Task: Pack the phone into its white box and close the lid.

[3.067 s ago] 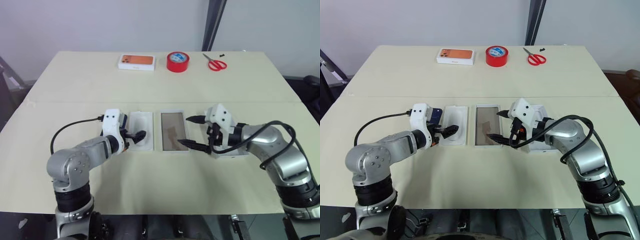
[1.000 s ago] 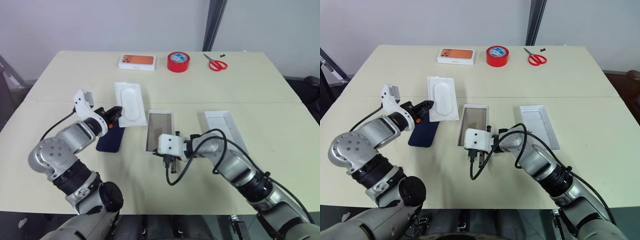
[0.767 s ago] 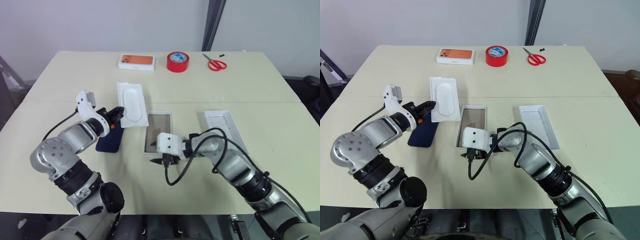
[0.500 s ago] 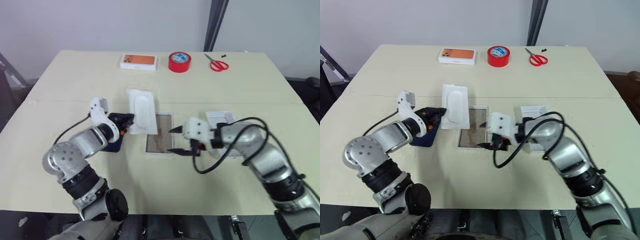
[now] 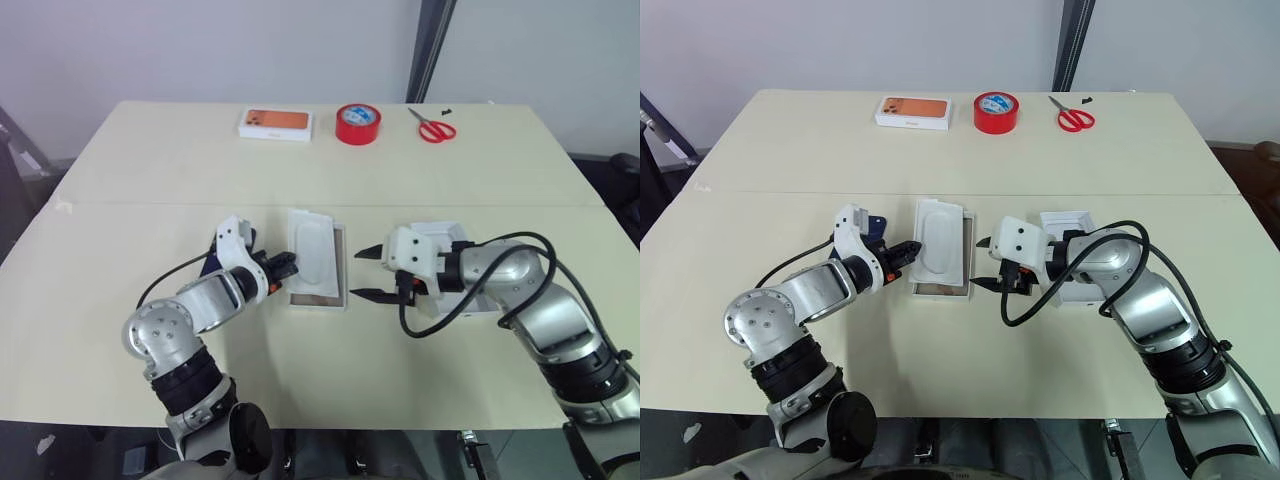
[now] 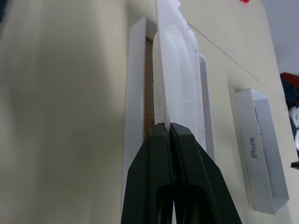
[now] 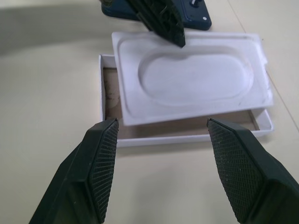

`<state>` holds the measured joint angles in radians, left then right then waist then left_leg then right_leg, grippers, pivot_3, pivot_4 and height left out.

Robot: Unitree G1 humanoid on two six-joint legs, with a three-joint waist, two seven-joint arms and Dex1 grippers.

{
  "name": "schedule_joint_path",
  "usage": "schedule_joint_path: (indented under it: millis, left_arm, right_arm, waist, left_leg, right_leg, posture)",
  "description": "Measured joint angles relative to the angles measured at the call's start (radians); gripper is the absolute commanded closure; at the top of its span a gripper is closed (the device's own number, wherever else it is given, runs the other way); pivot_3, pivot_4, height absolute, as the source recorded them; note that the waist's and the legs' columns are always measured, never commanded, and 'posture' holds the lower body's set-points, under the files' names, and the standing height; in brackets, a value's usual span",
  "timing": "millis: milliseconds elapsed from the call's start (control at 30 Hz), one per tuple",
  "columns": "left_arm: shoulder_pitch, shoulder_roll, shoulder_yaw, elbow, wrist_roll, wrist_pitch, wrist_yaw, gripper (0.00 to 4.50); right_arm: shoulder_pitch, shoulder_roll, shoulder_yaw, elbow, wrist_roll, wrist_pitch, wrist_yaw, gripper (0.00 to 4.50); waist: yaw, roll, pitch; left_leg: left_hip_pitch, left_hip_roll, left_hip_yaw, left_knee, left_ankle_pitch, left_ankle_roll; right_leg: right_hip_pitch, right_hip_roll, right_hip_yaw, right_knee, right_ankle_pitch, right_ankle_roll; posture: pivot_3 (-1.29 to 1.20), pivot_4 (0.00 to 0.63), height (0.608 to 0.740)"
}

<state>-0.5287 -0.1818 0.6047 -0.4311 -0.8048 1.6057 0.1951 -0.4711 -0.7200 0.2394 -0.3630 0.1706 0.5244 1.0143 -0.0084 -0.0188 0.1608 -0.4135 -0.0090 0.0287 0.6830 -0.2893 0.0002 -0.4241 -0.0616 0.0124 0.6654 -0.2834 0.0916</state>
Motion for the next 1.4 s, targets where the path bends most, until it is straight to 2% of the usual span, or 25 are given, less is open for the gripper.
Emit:
schedule_joint_path:
  millis: [333,467,600,800,967,1033,1100,1200,1233,1400]
  left_arm:
    - [0.029,0.008,-0.043,0.007,-0.101,0.0,0.074,4.5]
    - [0.03,0.022,-0.043,0.022,-0.13,0.0,0.099,3.11]
    - [0.03,0.028,-0.043,0.026,-0.163,0.0,0.118,1.16]
    - [0.005,0.044,-0.04,0.026,-0.243,0.0,0.135,1.16]
    - [-0.008,0.113,-0.03,0.02,-0.32,0.0,0.144,1.16]
    - [-0.009,0.155,-0.029,0.021,-0.341,0.0,0.153,1.11]
    - [-0.005,0.213,-0.027,0.02,-0.358,0.0,0.157,1.11]
    - [0.018,0.293,-0.036,0.019,-0.364,-0.001,0.137,1.11]
    - [0.025,0.319,-0.042,0.016,-0.363,-0.003,0.121,1.11]
    - [0.157,0.598,-0.177,-0.07,-0.279,-0.152,-0.115,1.11]
  right_arm:
    - [-0.005,0.01,0.011,0.024,-0.005,-0.013,-0.011,1.35]
    - [-0.005,0.012,0.011,0.025,-0.01,-0.013,-0.017,1.29]
    - [-0.005,0.012,0.011,0.025,-0.012,-0.015,-0.021,1.29]
    - [-0.008,0.016,0.011,0.039,-0.012,-0.02,-0.03,1.29]
    - [-0.023,0.022,0.011,0.062,-0.011,-0.02,-0.032,1.29]
    - [-0.032,0.028,0.011,0.076,-0.01,-0.02,-0.033,1.83]
    - [-0.044,0.034,0.011,0.096,-0.01,-0.019,-0.035,2.61]
    - [-0.074,0.059,0.012,0.135,-0.012,-0.016,-0.047,4.15]
    - [-0.089,0.076,0.012,0.151,-0.013,-0.011,-0.058,4.47]
    - [-0.176,0.167,0.032,0.218,-0.035,0.047,-0.125,4.47]
  waist:
    - [-0.001,0.0,0.0]
    - [-0.001,0.0,0.0]
    - [-0.001,0.0,0.0]
    - [-0.001,0.0,0.0]
    - [-0.002,0.0,0.0]
    - [-0.003,0.0,0.0]
    - [-0.003,0.0,0.0]
    - [-0.005,0.0,0.0]
    - [-0.004,0.0,0.0]
    - [-0.01,0.001,0.0]
  left_leg:
    - [0.0,0.0,0.0,0.0,0.0,0.0]
    - [0.0,0.0,0.0,0.0,0.0,0.0]
    - [0.0,0.0,0.0,0.0,0.002,-0.003]
    - [0.0,0.0,0.0,0.0,0.002,-0.003]
    - [0.0,0.0,0.0,0.0,0.002,-0.003]
    - [0.0,0.0,0.0,0.0,0.002,-0.003]
    - [0.0,0.0,0.0,0.0,0.002,-0.003]
    - [0.0,0.0,0.0,0.0,0.002,-0.004]
    - [0.0,0.0,0.0,0.0,0.002,-0.004]
    - [0.0,0.0,0.0,-0.002,0.003,-0.005]
  right_leg:
    - [0.0,0.0,0.0,0.0,0.0,0.0]
    - [0.0,0.0,0.0,0.0,0.0,0.0]
    - [0.0,0.0,0.0,0.0,0.0,0.0]
    - [0.0,0.0,0.0,0.0,0.0,0.0]
    - [0.0,0.0,0.0,0.0,0.0,0.0]
    - [0.0,0.0,0.0,0.0,0.0,0.0]
    - [0.0,0.0,0.0,0.0,0.0,0.0]
    - [0.0,0.0,0.0,0.001,0.0,0.0]
    - [0.0,0.0,0.0,0.001,0.0,0.0]
    - [-0.001,0.0,0.0,0.001,0.0,-0.001]
  posture:
    - [0.0,0.15,0.725]
    - [0.0,0.15,0.725]
    - [0.0,0.15,0.725]
    - [0.0,0.15,0.725]
    - [0.0,0.15,0.725]
    - [0.0,0.15,0.725]
    - [0.0,0.15,0.725]
    - [0.0,0.15,0.725]
    - [0.0,0.15,0.725]
    - [0.0,0.15,0.725]
